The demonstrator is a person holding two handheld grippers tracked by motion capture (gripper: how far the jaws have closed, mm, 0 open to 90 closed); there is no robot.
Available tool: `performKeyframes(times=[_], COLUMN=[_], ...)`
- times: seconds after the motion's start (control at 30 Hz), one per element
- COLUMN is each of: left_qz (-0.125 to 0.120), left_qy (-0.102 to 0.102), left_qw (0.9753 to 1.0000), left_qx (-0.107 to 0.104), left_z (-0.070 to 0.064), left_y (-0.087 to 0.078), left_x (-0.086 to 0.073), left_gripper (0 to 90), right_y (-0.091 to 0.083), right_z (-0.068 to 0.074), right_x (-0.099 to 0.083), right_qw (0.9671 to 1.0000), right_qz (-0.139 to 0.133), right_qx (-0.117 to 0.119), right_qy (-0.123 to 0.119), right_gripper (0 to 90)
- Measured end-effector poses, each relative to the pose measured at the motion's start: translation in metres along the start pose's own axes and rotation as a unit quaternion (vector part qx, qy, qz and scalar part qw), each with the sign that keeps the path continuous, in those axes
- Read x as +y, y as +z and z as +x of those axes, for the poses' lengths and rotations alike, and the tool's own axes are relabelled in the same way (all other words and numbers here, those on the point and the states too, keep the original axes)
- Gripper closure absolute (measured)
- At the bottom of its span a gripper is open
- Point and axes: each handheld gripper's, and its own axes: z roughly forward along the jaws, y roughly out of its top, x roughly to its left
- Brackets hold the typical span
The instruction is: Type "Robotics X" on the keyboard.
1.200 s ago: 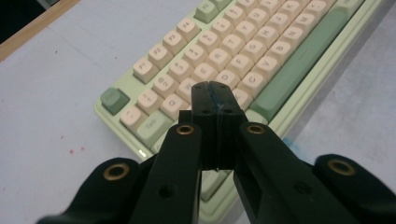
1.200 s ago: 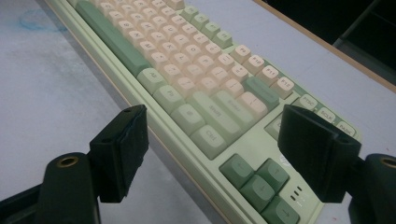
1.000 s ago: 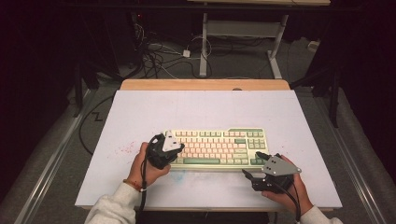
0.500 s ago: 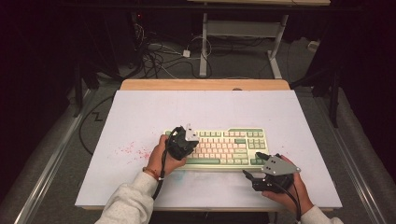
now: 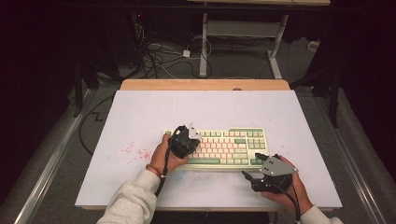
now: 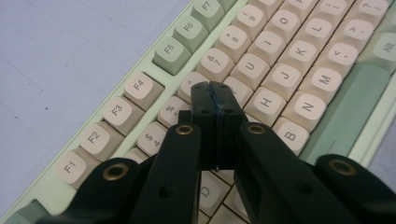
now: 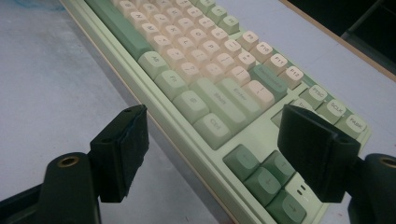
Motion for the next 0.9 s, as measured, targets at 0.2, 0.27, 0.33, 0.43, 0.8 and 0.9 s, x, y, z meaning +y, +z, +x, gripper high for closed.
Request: performKeyframes(times=[0.2, 0.27, 0.33, 0.43, 0.8, 0.9], left_qz=[0.0, 0.003, 0.006, 0.008, -0.015, -0.023], left_qy=[0.003, 0.004, 0.004, 0.008, 0.001, 0.004], left_qw=[1.0, 1.0, 1.0, 0.9999, 0.9999, 0.9997], left_qx=[0.0, -0.001, -0.005, -0.004, 0.005, 0.009], left_z=[-0.001, -0.001, -0.002, -0.003, 0.0, 0.0], left_y=[0.002, 0.003, 0.005, 0.004, -0.008, -0.013], left_x=[0.002, 0.003, 0.002, 0.003, 0.001, 0.001], left_gripper=[86.1, 86.4, 86.9, 86.8, 86.8, 86.6], right_y=[0.0, 0.0, 0.0, 0.0, -0.002, -0.002], right_z=[0.0, 0.0, 0.0, 0.0, 0.0, -0.001], right_x=[-0.001, -0.001, -0.001, -0.001, 0.001, 0.001], right_qw=[1.0, 1.0, 1.0, 1.0, 1.0, 1.0], right_qz=[0.002, 0.002, 0.003, 0.005, -0.001, -0.001], right_qx=[-0.001, 0.0, -0.001, -0.002, -0.004, -0.005], right_qy=[0.001, 0.002, 0.0, -0.002, -0.002, -0.002], right_gripper=[25.5, 25.5, 25.5, 25.5, 25.5, 25.5])
